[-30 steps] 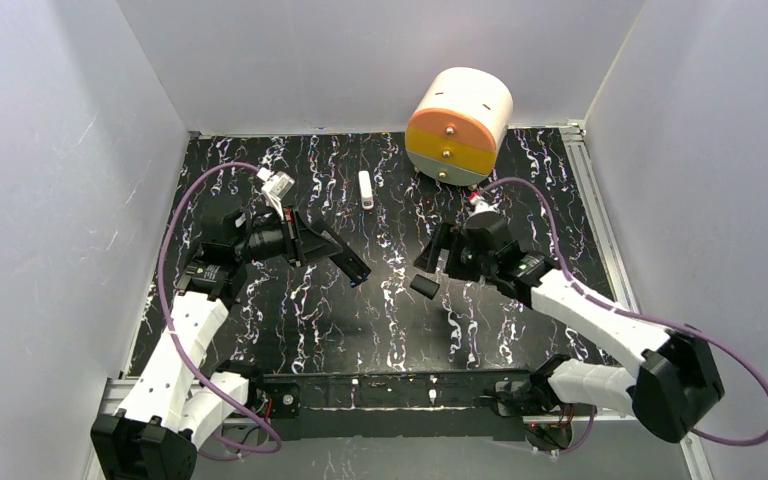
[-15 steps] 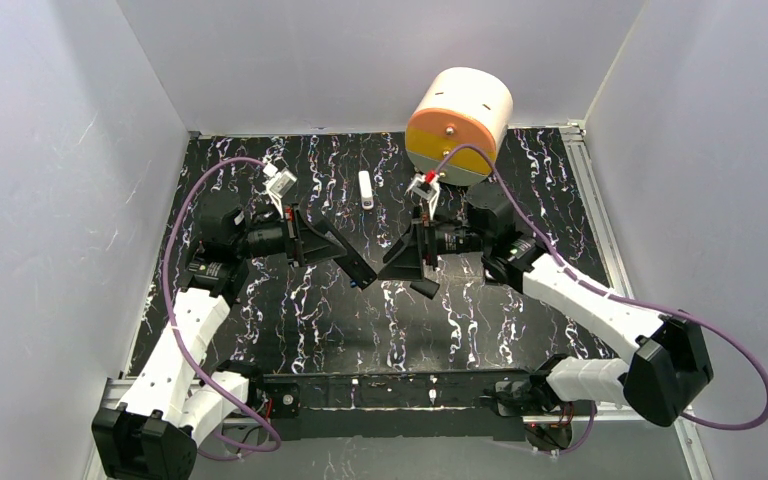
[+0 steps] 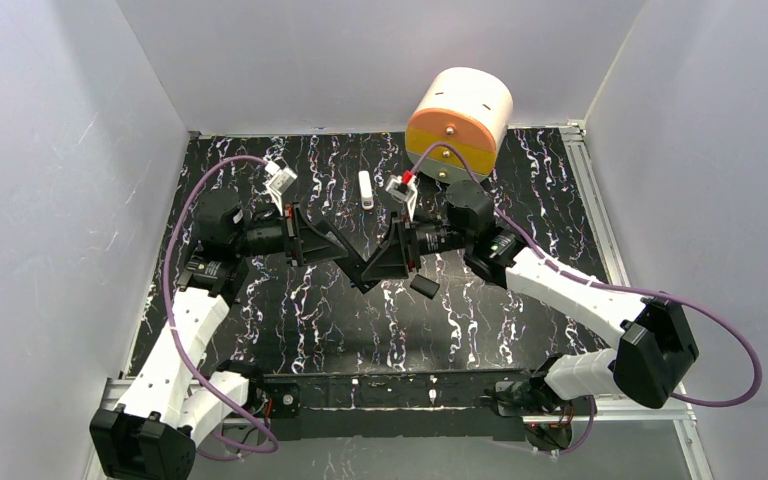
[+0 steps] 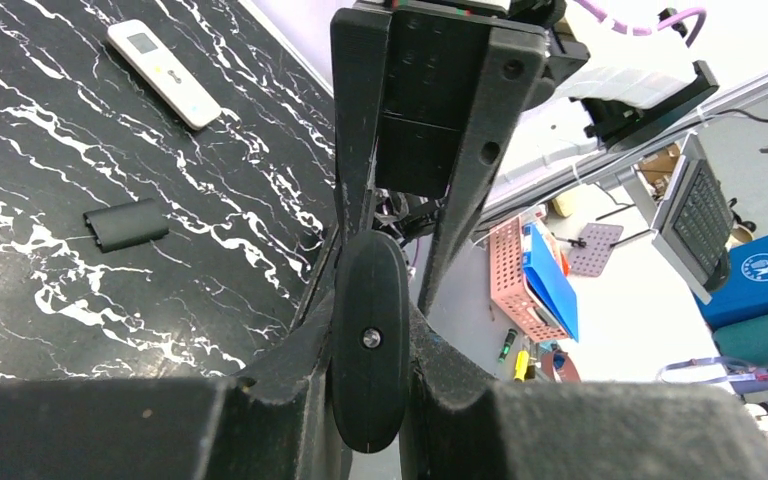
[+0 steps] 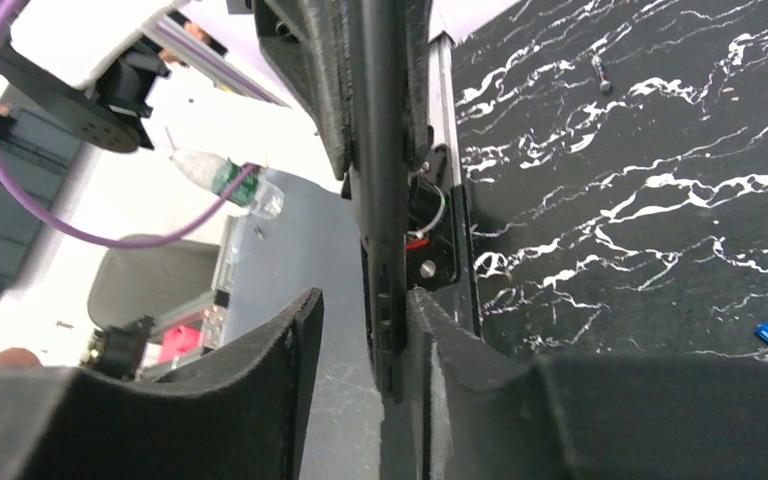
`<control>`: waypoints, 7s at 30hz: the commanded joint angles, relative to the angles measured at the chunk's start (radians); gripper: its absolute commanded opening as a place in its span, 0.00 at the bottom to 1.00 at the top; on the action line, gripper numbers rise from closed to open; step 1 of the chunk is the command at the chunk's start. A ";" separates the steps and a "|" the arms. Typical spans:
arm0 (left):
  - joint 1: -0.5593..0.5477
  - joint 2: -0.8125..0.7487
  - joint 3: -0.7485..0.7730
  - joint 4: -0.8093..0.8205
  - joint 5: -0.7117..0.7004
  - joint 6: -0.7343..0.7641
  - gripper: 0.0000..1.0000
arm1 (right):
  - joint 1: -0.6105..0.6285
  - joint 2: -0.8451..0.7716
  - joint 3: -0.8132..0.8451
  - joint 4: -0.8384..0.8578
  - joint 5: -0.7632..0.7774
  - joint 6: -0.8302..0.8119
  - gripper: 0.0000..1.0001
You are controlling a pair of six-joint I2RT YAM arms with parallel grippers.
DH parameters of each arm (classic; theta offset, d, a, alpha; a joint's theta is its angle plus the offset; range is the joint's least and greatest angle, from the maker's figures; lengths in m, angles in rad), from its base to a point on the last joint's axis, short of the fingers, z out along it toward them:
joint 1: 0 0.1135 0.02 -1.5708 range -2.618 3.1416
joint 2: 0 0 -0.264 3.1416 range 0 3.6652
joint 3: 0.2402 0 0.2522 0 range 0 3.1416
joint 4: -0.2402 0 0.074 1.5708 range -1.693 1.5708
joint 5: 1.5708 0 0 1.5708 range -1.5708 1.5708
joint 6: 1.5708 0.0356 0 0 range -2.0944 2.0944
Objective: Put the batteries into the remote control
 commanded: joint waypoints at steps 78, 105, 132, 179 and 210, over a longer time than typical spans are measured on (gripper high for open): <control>-0.003 -0.108 0.094 -0.661 -1.278 0.095 0.00 | 0.211 0.691 0.565 -0.802 0.690 -1.124 0.51; 0.019 -0.132 0.109 -0.724 -1.418 0.086 0.00 | 0.211 0.755 0.615 -0.787 0.702 -1.141 0.49; 0.034 -0.109 0.113 -0.729 -1.437 0.097 0.00 | 0.198 0.820 0.647 -0.794 0.707 -1.174 0.41; 0.049 -0.127 0.092 -0.716 -1.397 0.093 0.00 | 0.270 0.793 0.509 -0.823 0.899 -1.059 0.19; -0.020 0.027 -0.099 -0.081 -0.666 -0.137 0.00 | 0.051 0.099 0.282 -0.444 0.911 -0.189 0.05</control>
